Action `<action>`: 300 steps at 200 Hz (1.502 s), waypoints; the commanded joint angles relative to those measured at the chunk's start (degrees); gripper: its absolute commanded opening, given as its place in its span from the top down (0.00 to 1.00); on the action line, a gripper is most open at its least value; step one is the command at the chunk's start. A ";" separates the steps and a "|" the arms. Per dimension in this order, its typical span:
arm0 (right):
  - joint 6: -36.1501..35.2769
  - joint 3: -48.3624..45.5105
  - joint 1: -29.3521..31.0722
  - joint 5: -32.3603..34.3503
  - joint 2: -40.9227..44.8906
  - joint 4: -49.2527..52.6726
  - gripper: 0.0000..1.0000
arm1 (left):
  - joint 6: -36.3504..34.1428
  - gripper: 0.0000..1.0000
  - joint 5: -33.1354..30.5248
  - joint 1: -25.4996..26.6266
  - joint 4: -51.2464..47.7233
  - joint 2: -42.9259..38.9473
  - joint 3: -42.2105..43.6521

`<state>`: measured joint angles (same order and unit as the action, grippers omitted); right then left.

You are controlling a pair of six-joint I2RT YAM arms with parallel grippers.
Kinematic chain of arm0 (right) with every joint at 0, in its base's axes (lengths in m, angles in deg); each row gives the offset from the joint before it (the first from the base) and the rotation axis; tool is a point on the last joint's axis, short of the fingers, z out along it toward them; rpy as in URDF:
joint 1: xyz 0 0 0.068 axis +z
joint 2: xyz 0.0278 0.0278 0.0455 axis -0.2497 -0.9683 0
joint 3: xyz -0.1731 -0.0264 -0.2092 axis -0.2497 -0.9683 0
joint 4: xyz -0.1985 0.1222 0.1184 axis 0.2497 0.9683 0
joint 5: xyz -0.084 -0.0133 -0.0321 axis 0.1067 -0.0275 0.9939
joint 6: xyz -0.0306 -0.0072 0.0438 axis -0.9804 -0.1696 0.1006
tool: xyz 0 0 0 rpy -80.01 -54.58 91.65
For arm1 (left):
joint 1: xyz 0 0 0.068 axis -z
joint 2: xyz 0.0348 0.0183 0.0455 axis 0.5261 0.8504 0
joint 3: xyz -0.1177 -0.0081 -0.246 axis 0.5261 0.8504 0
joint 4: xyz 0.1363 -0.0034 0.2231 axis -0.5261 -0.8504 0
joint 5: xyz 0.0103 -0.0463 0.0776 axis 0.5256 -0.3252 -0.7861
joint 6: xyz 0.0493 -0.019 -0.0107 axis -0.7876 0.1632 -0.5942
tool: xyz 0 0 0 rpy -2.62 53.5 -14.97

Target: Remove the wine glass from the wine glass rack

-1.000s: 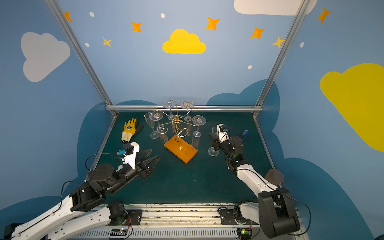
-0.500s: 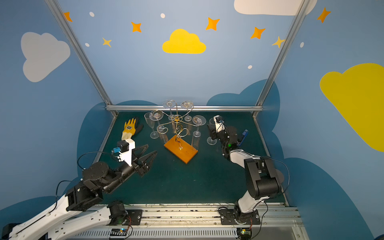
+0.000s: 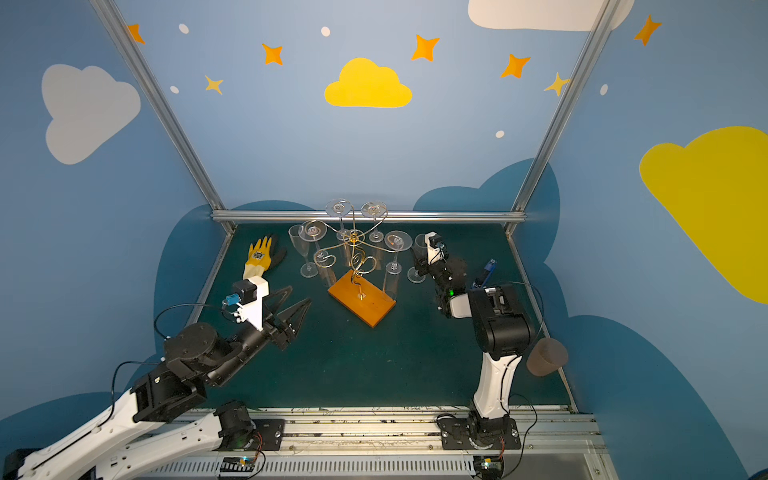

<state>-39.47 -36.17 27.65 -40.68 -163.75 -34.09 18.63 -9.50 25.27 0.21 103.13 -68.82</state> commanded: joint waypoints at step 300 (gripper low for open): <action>-1.16 4.48 -2.13 1.39 7.93 15.79 0.14 | 2.48 0.34 2.91 -3.58 -1.53 -1.17 1.12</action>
<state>-41.20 -31.40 26.67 -39.94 -162.18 -21.08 20.72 -7.31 21.97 -0.91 103.04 -66.99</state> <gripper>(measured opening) 0.853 0.655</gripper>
